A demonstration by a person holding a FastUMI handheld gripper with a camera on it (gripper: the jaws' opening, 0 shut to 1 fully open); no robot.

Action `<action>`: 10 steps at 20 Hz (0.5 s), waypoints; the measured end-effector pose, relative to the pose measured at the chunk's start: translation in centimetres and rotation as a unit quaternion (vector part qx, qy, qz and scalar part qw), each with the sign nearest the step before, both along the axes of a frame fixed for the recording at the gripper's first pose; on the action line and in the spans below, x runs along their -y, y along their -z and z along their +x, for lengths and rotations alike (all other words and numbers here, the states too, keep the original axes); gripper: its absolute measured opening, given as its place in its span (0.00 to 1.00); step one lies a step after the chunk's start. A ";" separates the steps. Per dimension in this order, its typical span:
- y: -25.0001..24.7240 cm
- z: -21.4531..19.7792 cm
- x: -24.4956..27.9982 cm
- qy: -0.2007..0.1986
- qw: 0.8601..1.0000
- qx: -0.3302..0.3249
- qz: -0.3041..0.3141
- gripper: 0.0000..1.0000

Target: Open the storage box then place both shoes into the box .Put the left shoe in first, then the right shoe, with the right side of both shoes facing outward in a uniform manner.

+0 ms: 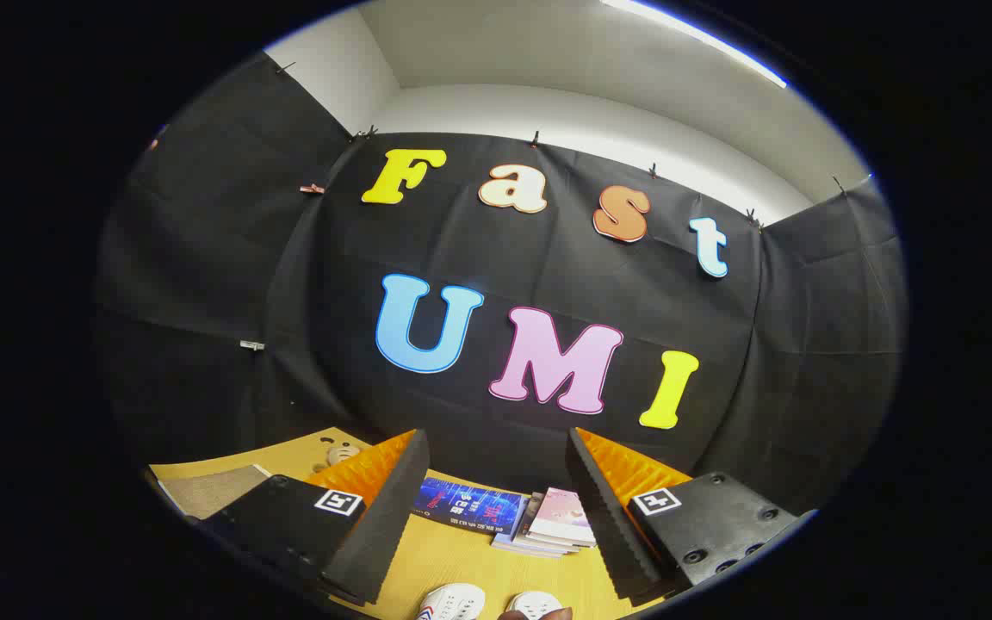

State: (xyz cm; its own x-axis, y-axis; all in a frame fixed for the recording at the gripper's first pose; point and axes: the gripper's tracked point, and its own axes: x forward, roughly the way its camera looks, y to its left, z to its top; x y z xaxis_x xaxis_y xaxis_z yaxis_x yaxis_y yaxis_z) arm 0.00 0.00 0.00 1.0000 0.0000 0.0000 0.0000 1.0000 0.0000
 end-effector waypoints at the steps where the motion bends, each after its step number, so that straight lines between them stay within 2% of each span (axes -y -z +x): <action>1: 0.1 0.0 0.0 -0.001 1.000 -0.001 -0.001 0.97; 10: 0.2 0.0 0.2 -0.003 1.000 -0.003 -0.006 0.97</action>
State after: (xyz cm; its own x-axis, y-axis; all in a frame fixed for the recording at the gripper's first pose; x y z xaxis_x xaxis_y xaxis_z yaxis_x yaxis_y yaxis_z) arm 0.02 -0.24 -0.20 1.0000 0.0056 -0.0057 -0.0057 0.9999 -0.0116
